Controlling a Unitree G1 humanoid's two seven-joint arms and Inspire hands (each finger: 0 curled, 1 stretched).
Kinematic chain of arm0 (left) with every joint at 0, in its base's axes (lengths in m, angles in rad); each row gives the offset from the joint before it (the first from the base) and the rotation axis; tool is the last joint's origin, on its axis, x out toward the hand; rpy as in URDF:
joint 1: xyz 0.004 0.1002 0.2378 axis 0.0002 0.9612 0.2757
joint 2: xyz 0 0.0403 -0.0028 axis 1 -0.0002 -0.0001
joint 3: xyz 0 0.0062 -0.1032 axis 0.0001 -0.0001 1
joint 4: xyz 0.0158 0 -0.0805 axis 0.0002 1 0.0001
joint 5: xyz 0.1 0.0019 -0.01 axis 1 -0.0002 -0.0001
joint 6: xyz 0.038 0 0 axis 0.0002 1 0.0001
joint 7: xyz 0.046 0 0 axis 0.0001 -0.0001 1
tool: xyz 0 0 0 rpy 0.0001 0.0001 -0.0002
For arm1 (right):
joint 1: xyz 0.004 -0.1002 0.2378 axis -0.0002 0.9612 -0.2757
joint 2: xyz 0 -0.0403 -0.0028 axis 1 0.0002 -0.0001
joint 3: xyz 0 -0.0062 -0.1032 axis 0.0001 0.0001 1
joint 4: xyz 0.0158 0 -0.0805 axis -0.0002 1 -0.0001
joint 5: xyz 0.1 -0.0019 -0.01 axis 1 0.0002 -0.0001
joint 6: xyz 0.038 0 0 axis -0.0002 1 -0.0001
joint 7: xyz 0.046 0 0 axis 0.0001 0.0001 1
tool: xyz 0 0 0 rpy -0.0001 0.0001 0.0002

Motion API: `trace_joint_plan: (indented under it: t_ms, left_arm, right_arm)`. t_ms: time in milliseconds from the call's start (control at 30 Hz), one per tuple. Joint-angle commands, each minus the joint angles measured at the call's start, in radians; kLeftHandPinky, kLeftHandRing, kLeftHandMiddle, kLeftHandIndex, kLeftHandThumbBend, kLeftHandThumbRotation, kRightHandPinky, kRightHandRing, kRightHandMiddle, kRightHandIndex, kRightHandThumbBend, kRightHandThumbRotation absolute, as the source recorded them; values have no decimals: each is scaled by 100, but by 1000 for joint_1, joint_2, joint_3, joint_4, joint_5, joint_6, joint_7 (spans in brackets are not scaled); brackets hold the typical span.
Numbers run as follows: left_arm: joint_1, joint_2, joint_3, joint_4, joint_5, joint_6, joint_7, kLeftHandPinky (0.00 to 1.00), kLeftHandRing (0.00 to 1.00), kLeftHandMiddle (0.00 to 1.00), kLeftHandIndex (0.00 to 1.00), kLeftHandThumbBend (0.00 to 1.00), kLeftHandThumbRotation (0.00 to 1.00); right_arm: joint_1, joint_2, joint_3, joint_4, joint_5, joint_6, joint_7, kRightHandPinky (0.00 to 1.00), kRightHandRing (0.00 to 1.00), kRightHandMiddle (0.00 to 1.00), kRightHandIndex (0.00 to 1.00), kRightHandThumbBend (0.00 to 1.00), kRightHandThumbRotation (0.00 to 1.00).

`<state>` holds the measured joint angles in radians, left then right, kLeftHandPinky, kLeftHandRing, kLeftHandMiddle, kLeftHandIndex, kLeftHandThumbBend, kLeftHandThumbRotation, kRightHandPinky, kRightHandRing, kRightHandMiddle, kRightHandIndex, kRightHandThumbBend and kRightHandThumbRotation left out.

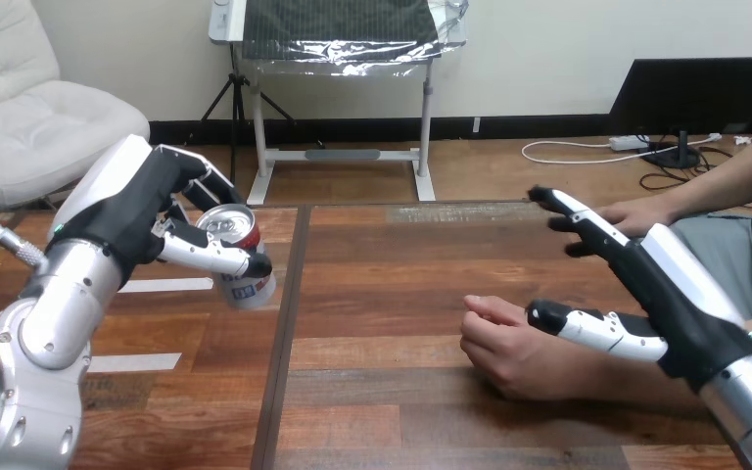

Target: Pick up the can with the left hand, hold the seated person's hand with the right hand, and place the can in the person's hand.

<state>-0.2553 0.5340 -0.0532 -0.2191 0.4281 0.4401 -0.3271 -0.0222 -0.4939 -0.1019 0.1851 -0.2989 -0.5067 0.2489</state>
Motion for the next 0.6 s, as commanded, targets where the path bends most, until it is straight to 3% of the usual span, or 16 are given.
trace_joint_plan:
  t_ms: [0,300,567]
  left_arm:
    - [-49,13,40,-83,-4,10,1,19,27,36,46,67,0]
    - [-47,16,48,-115,-17,20,-9,24,32,40,45,66,0]
    - [-45,17,55,-138,-27,32,-14,28,36,42,46,66,0]
  right_arm:
    - [-101,-66,9,51,-42,-40,-27,82,94,98,98,100,88]
    - [-163,-157,47,150,-94,-68,4,89,99,100,100,100,84]
    - [-207,-212,81,239,-97,-91,44,92,100,100,100,100,76]
